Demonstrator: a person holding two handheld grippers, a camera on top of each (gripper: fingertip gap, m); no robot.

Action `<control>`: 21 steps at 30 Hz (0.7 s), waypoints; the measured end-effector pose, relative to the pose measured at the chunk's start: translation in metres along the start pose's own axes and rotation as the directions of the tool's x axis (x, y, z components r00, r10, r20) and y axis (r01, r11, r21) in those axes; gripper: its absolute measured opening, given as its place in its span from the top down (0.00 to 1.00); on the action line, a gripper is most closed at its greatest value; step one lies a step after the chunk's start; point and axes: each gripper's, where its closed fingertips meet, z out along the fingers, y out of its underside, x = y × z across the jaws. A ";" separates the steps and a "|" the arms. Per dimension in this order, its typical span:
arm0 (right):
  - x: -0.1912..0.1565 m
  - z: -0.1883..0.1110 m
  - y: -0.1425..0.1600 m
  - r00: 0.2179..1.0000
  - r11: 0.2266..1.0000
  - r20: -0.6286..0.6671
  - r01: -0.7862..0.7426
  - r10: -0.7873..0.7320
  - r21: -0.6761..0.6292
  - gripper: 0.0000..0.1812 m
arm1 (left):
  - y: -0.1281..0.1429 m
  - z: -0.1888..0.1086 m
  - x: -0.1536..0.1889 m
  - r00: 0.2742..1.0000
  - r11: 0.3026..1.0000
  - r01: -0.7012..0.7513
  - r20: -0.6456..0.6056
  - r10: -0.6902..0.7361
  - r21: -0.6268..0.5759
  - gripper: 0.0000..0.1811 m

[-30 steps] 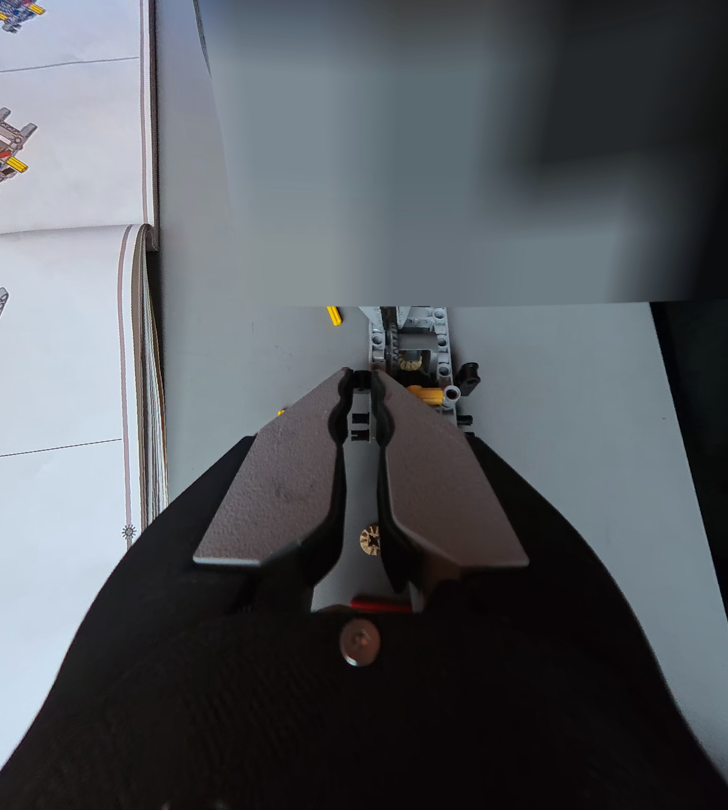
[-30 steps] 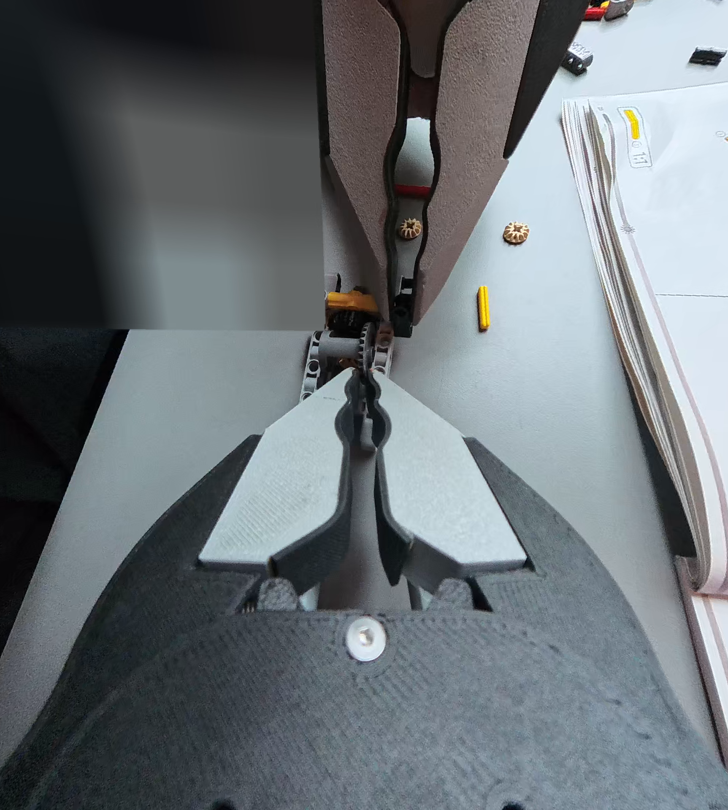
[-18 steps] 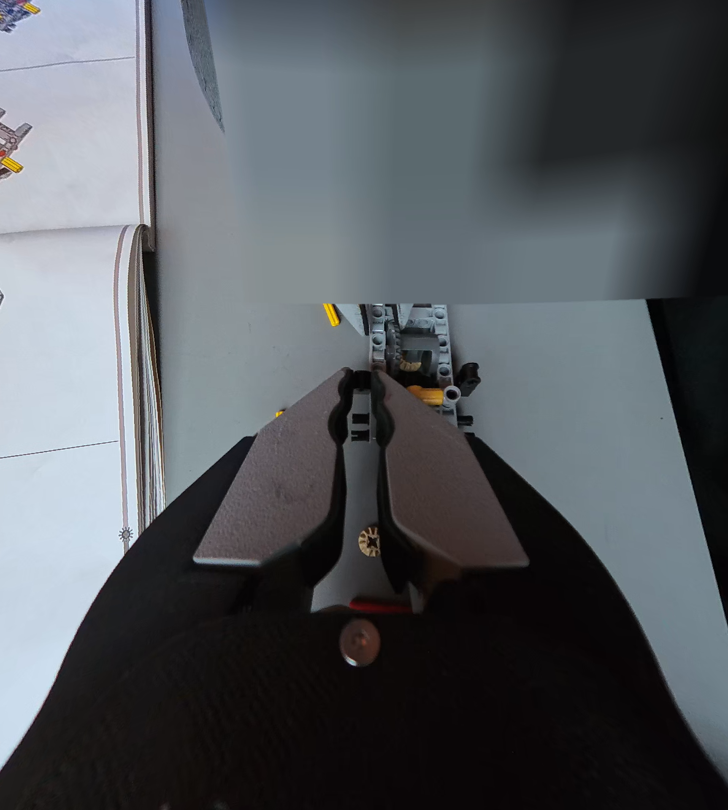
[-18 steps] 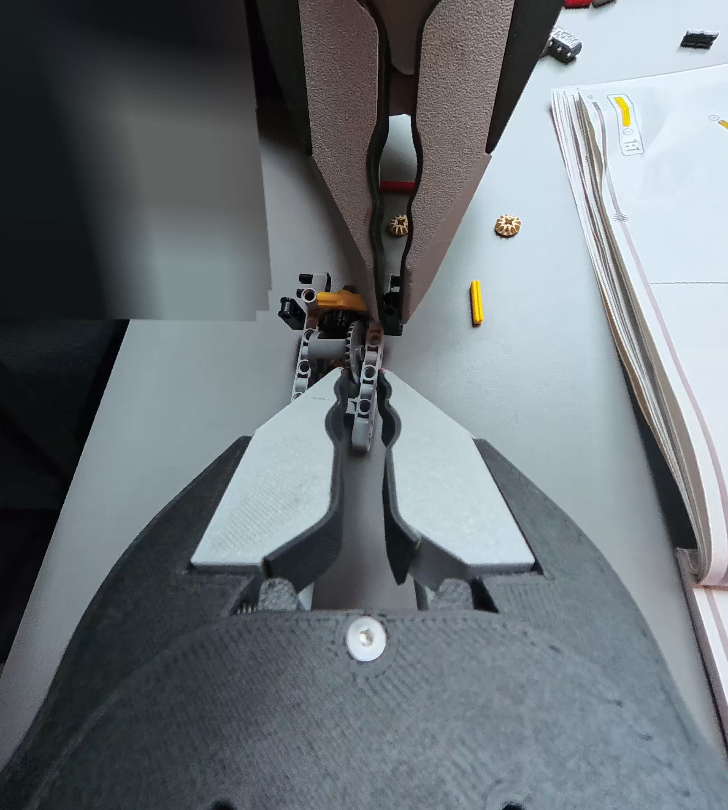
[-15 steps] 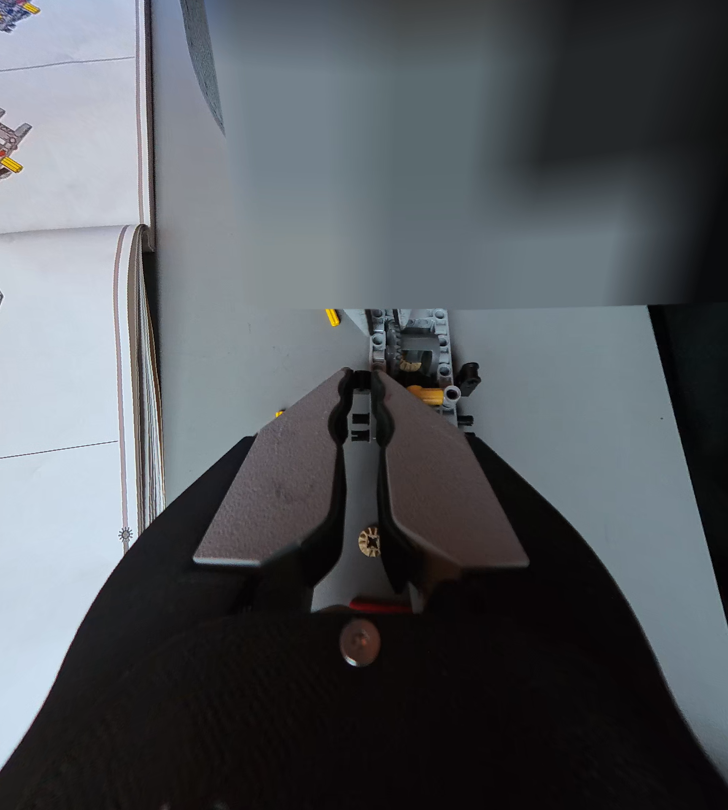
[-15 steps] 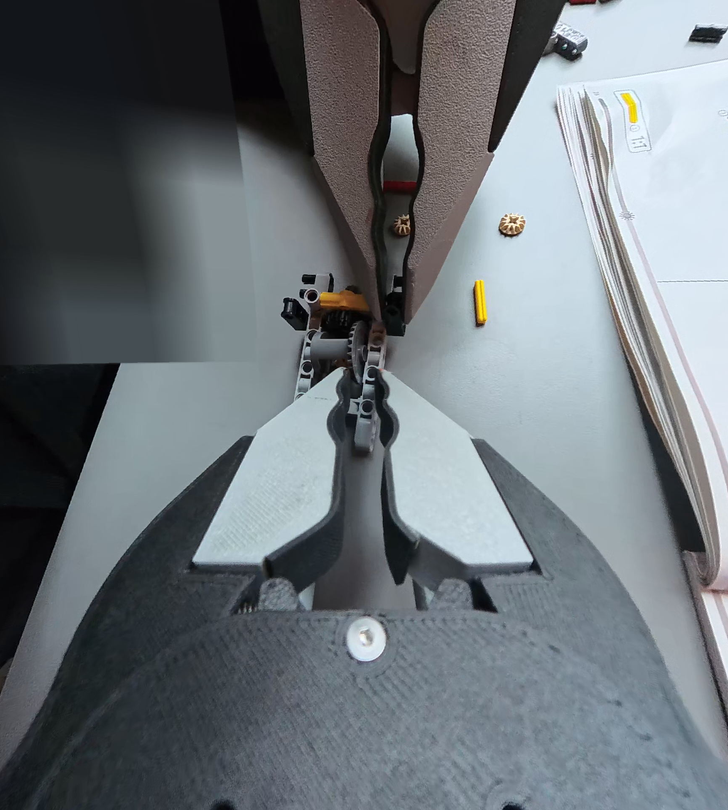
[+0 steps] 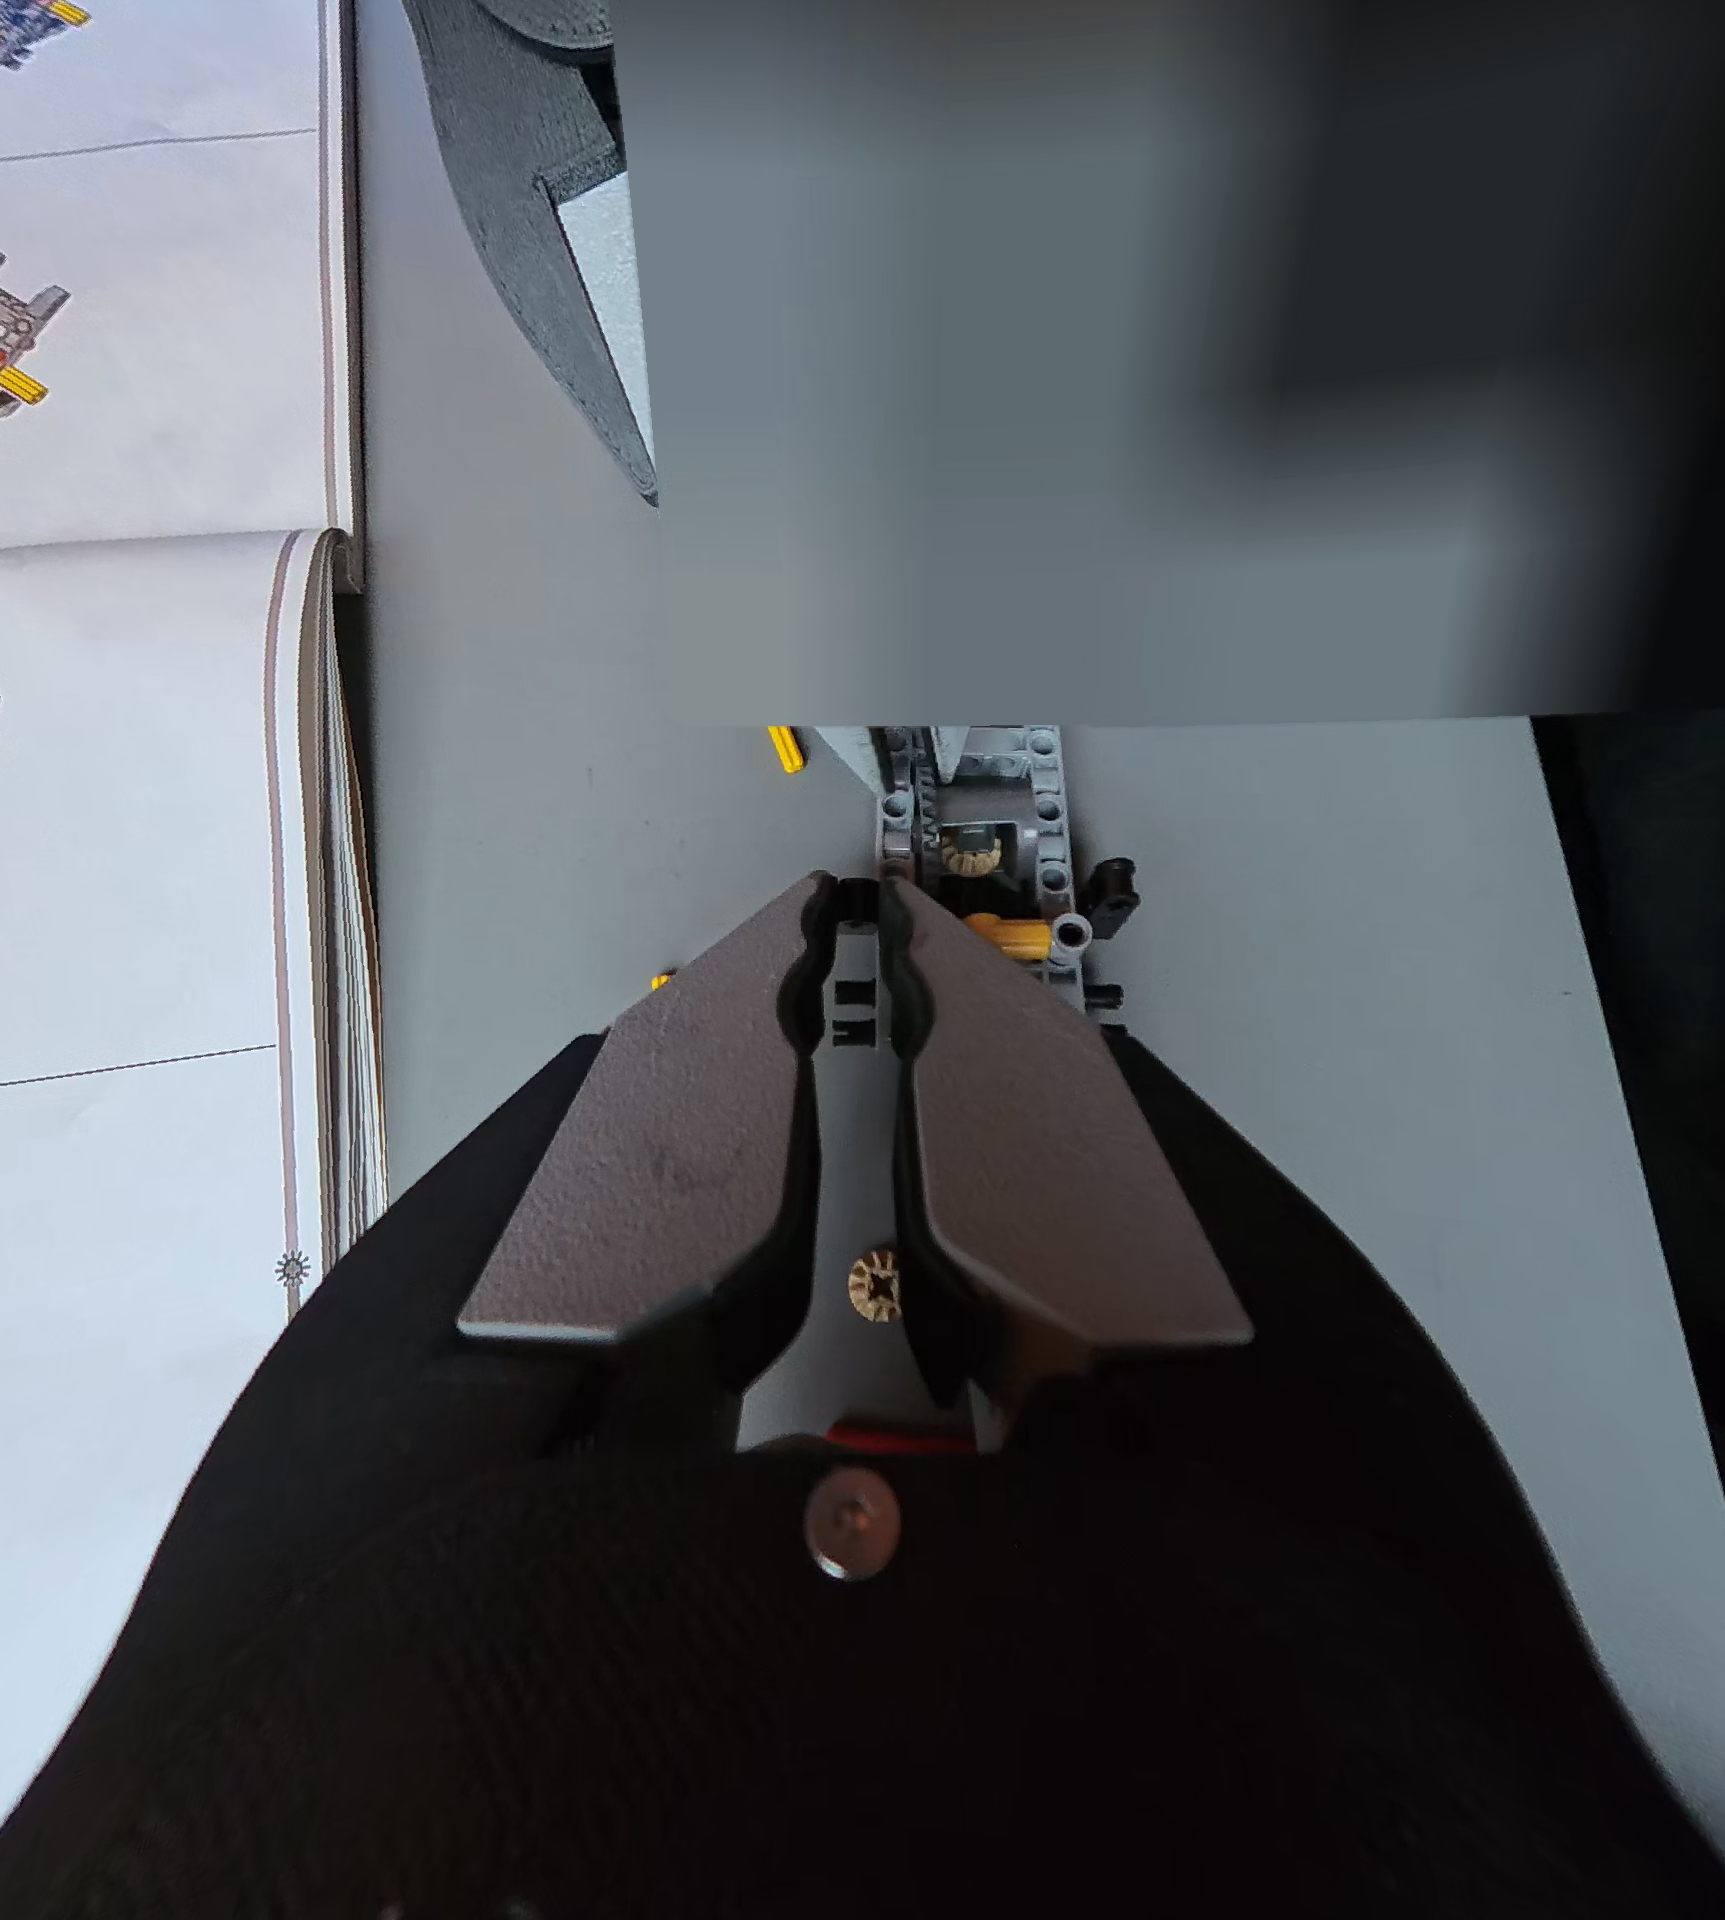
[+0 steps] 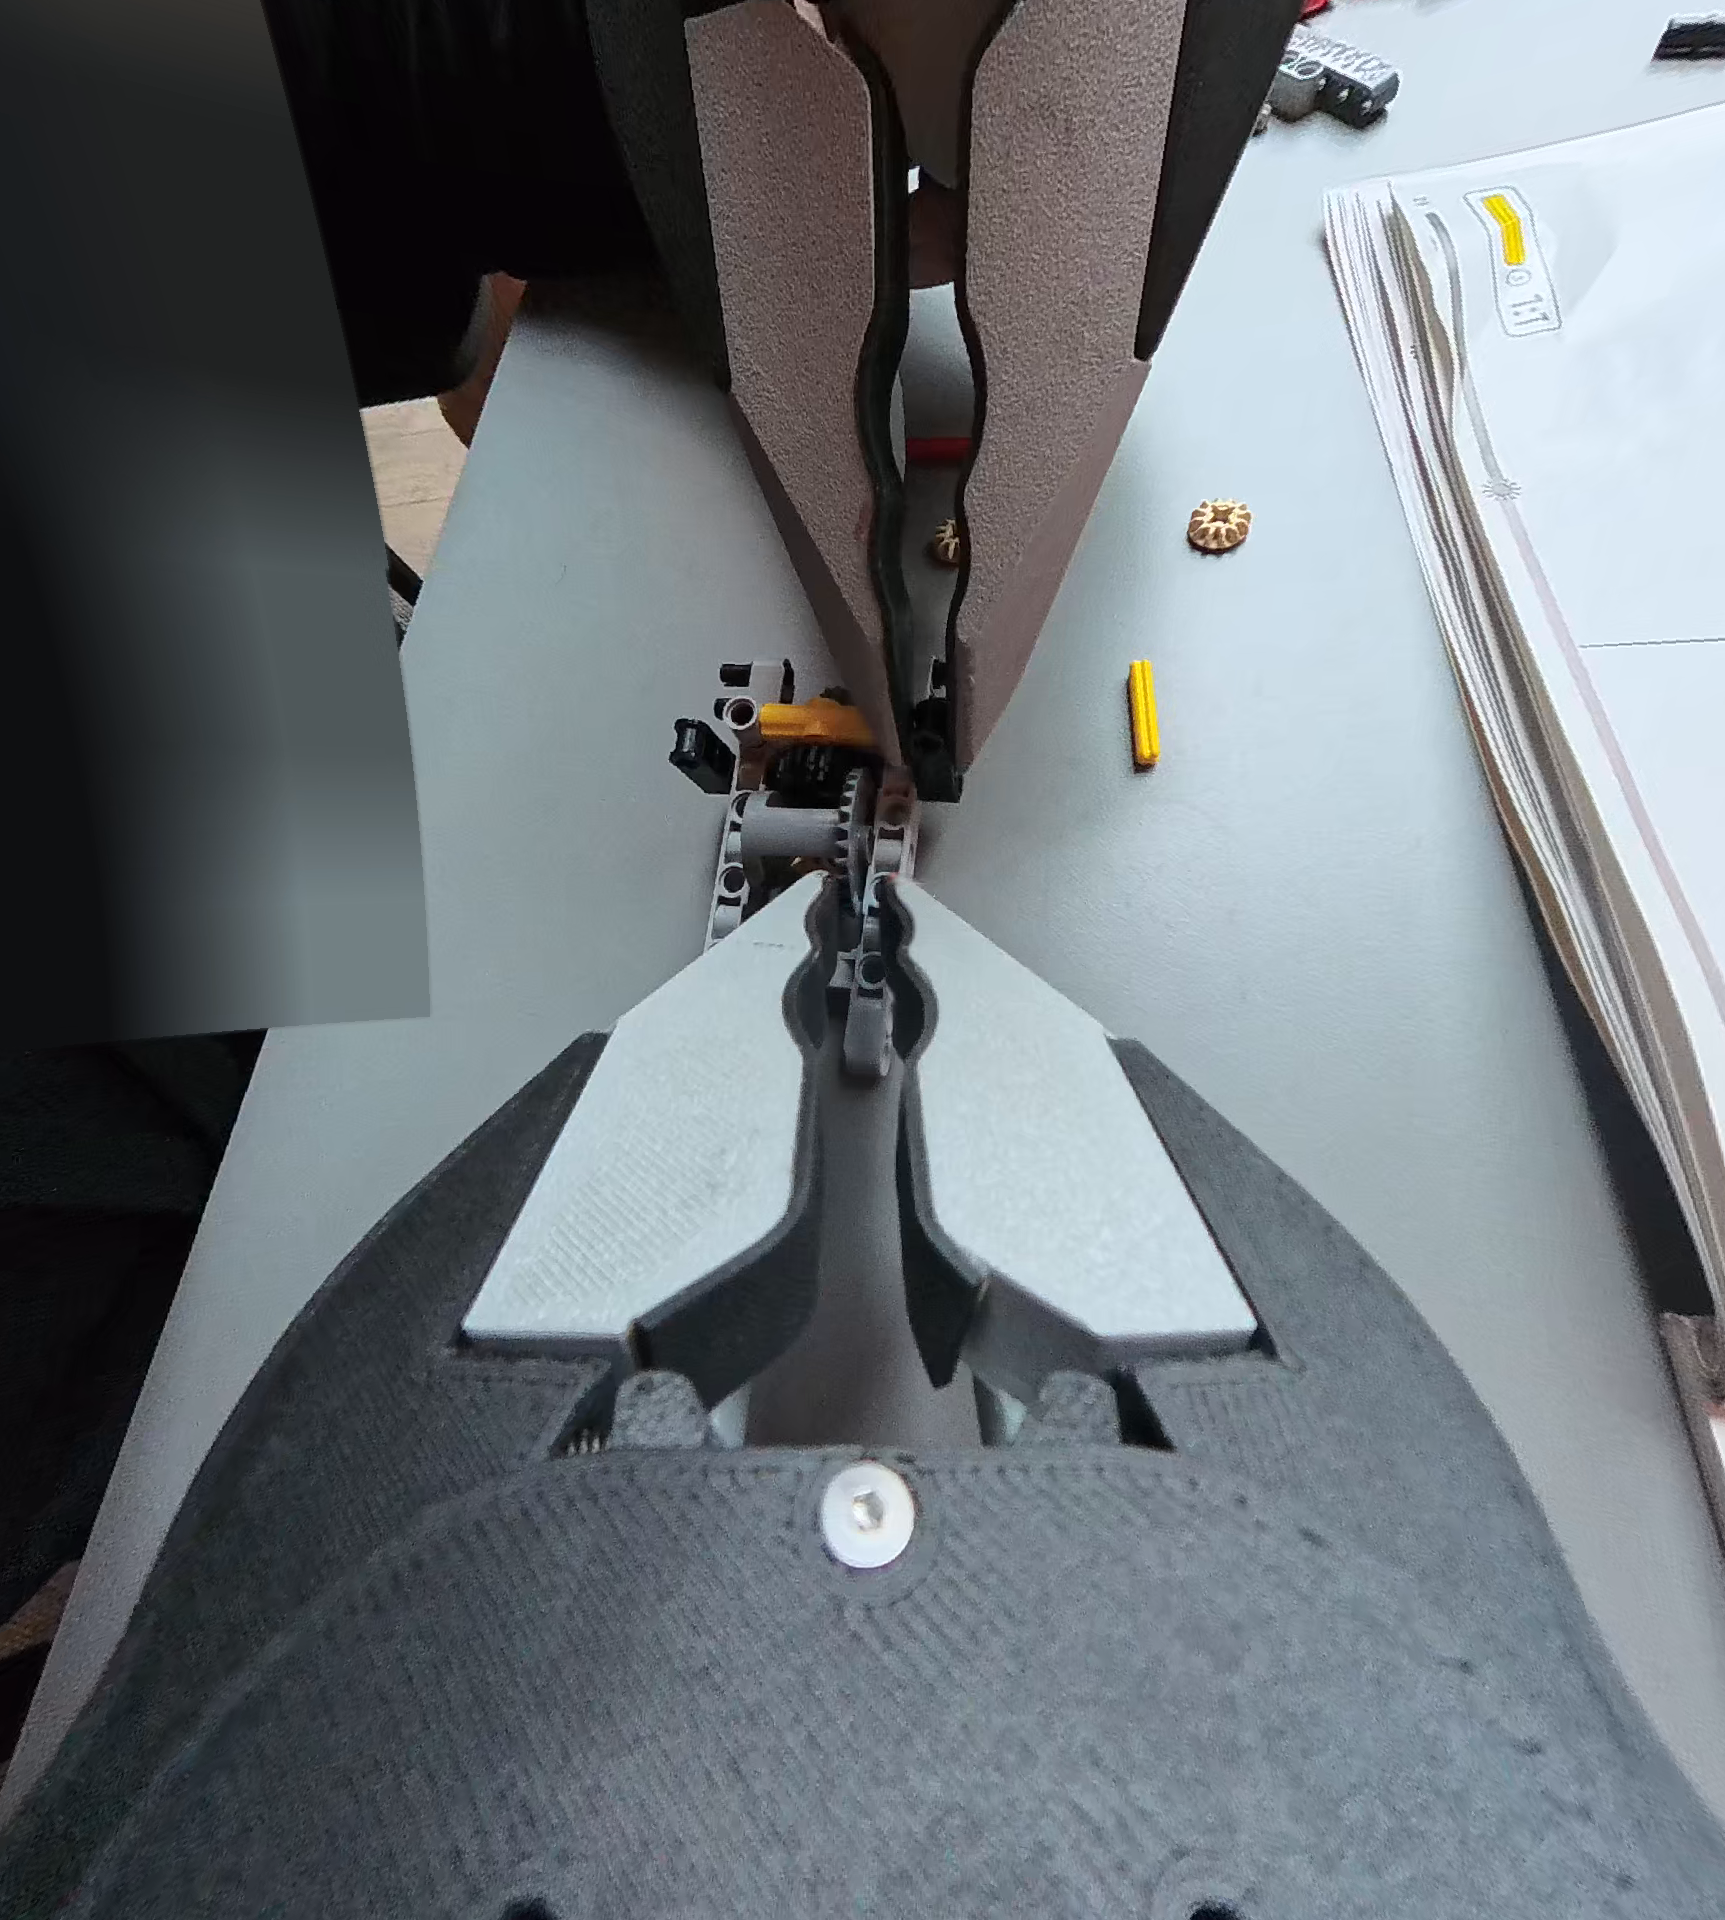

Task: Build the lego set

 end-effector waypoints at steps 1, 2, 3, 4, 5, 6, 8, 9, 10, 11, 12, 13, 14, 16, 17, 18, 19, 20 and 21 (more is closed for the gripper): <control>0.000 0.000 0.000 1.000 1.000 0.002 -0.004 0.004 0.001 0.98 | 0.000 0.000 0.000 1.000 1.000 0.001 -0.001 -0.001 0.001 0.97; 0.000 0.000 0.000 1.000 1.000 0.003 -0.007 0.007 0.001 0.98 | 0.000 0.000 0.000 1.000 1.000 0.002 -0.002 -0.002 0.001 0.98; 0.000 0.000 0.000 1.000 1.000 0.004 -0.010 0.010 0.001 0.98 | 0.000 0.000 0.000 1.000 1.000 0.004 -0.003 -0.004 0.001 0.98; 0.000 0.000 0.000 1.000 1.000 0.006 -0.013 0.013 0.001 0.98 | 0.000 0.000 0.000 1.000 1.000 0.005 -0.003 -0.005 0.001 0.98; 0.000 0.000 0.000 1.000 1.000 0.008 -0.015 0.015 0.000 0.98 | 0.000 0.000 0.000 1.000 1.000 0.005 -0.003 -0.005 0.001 0.98; -0.001 0.001 0.000 1.000 1.000 0.009 -0.015 0.015 0.000 0.98 | 0.000 0.000 0.000 1.000 1.000 0.005 -0.002 -0.005 0.002 0.97; -0.002 0.002 0.000 1.000 1.000 0.012 -0.011 0.011 -0.002 0.99 | 0.000 0.000 -0.001 1.000 1.000 0.005 -0.002 -0.005 0.002 0.97; -0.002 0.002 0.000 1.000 1.000 0.010 -0.007 0.007 -0.005 1.00 | 0.000 0.000 0.000 1.000 1.000 0.004 -0.002 -0.004 0.002 0.97; -0.002 0.002 0.001 1.000 1.000 0.008 -0.004 0.004 -0.008 1.00 | 0.000 0.000 0.000 1.000 1.000 0.004 -0.002 -0.004 0.002 0.97; -0.003 0.002 0.001 1.000 1.000 0.009 -0.002 0.002 -0.010 0.99 | 0.000 0.000 0.000 1.000 1.000 0.005 -0.003 -0.005 0.002 0.97; -0.003 0.002 0.001 1.000 1.000 0.009 -0.001 0.001 -0.010 0.99 | 0.000 0.000 0.000 1.000 1.000 0.005 -0.003 -0.005 0.002 0.97; -0.003 0.002 0.001 1.000 1.000 0.009 0.000 0.000 -0.009 0.99 | 0.000 0.000 0.000 1.000 1.000 0.004 -0.003 -0.004 0.002 0.97; -0.003 0.002 0.000 1.000 1.000 0.010 -0.001 0.001 -0.007 0.99 | 0.000 0.000 0.000 1.000 1.000 0.003 -0.003 -0.003 0.002 0.97; -0.003 0.002 0.000 1.000 1.000 0.013 -0.004 0.004 -0.004 0.99 | 0.000 0.000 0.000 1.000 1.000 0.003 -0.003 -0.003 0.002 0.97; -0.002 0.002 0.000 1.000 1.000 0.012 -0.006 0.006 -0.003 0.99 | 0.000 0.000 0.000 1.000 1.000 0.004 -0.003 -0.004 0.002 0.97; -0.002 0.002 0.000 1.000 1.000 0.012 -0.007 0.007 -0.003 0.99 | 0.000 0.000 0.000 1.000 1.000 0.004 -0.004 -0.004 0.002 0.97; -0.002 0.002 0.000 1.000 1.000 0.012 -0.007 0.007 -0.003 0.98 | 0.000 0.000 0.000 1.000 1.000 0.003 -0.004 -0.003 0.002 0.98; -0.002 0.002 0.000 1.000 1.000 0.009 -0.007 0.007 -0.003 0.98 | 0.000 0.000 0.000 1.000 1.000 0.003 -0.004 -0.003 0.002 0.97; -0.001 0.002 0.000 1.000 1.000 0.007 -0.006 0.006 -0.003 0.97 | 0.000 0.000 0.000 1.000 1.000 0.003 -0.004 -0.003 0.002 0.97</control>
